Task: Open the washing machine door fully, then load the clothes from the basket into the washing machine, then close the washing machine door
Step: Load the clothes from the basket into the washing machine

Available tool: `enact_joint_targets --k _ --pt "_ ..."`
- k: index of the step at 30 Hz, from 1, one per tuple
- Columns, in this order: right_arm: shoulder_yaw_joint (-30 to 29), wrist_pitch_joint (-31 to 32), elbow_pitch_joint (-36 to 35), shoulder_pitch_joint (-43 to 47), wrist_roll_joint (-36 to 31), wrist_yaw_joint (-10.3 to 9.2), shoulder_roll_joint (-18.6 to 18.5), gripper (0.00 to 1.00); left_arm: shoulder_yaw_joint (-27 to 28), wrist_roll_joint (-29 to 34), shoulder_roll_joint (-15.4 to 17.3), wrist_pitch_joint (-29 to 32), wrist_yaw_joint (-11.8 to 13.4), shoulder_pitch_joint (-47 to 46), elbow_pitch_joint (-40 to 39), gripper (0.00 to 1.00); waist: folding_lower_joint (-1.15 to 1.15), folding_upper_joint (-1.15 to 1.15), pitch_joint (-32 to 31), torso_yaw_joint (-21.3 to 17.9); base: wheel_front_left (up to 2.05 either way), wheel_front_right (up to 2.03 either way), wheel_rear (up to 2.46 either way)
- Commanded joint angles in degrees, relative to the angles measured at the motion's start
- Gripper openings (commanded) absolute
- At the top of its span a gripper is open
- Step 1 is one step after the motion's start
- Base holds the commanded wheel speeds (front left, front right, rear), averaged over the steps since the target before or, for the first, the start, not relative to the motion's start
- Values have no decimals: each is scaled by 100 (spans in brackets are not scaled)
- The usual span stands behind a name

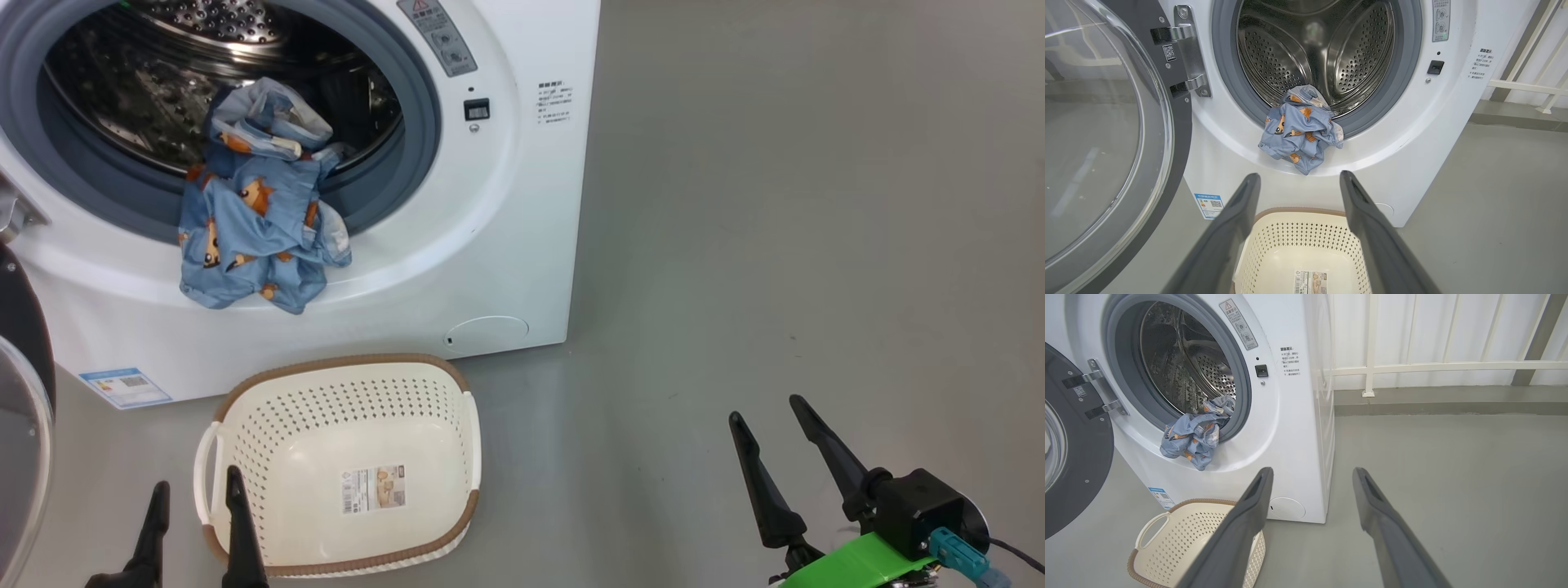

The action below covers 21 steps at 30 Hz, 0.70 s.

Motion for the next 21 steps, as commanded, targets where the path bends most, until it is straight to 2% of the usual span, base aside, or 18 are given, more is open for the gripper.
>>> enact_joint_targets --k 1,21 --pt "105 34 -166 -7 -52 9 9 100 199 -31 97 -49 66 -78 -121 100 0 0 -5 8 0 0 0" --pt "109 83 -241 -74 -79 9 38 100 180 -156 23 -10 -29 -301 127 100 0 0 197 78 0 0 0"
